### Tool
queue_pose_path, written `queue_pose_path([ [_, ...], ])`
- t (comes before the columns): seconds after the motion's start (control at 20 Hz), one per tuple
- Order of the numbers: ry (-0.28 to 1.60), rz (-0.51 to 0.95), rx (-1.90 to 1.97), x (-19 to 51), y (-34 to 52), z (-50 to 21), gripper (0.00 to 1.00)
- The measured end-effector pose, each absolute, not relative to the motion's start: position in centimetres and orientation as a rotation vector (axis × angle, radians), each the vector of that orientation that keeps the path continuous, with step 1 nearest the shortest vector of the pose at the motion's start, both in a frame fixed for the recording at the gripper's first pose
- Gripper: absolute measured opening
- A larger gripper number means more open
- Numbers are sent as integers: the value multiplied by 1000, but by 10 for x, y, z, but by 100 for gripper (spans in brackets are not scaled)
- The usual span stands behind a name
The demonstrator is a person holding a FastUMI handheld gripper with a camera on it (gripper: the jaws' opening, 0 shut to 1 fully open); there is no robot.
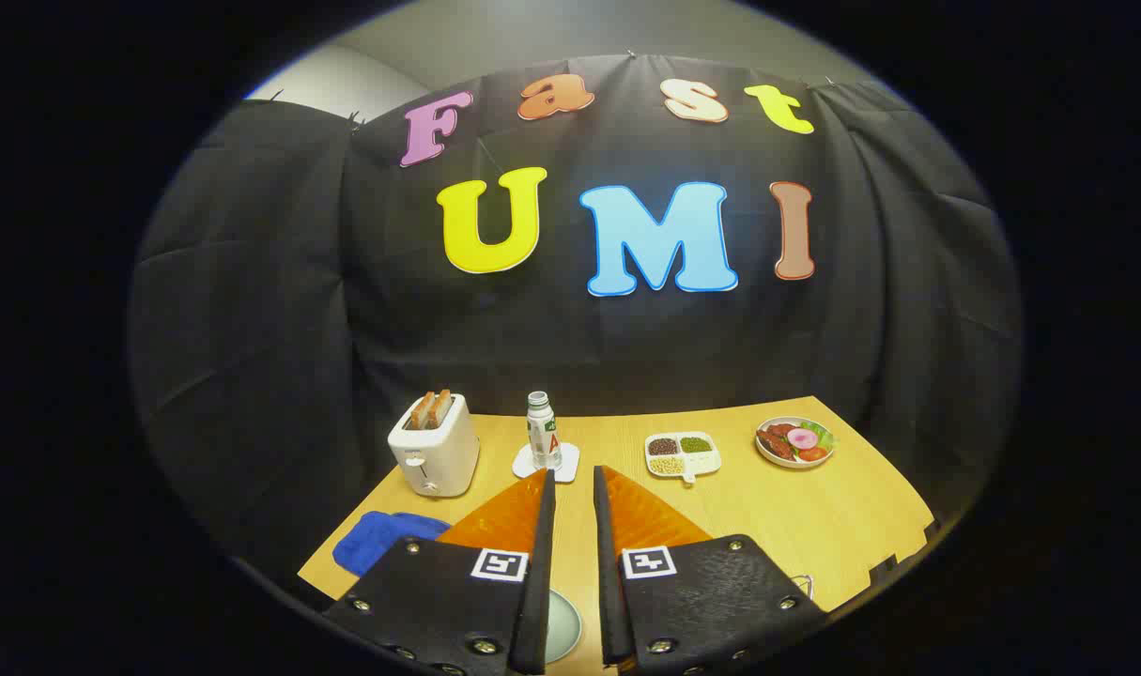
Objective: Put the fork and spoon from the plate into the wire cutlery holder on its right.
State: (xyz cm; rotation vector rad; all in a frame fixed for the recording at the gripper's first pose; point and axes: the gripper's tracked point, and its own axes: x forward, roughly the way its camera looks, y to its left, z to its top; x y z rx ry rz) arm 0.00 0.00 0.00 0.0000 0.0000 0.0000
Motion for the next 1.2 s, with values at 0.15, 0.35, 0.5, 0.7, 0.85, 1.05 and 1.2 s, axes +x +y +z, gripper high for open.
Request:
queue_pose_path([
  [0.15,-7,13,-2,1,5,1,23],
  [0.35,-8,23,-9,0,12,0,23],
  [0.5,-6,24,-17,-1,14,0,23],
  [0.7,-4,19,-28,-3,15,-2,23],
  [0.85,5,15,-30,-2,16,-8,23],
  [1.05,99,44,-23,5,25,-42,22],
  [1.2,231,80,-7,11,35,-84,23],
])
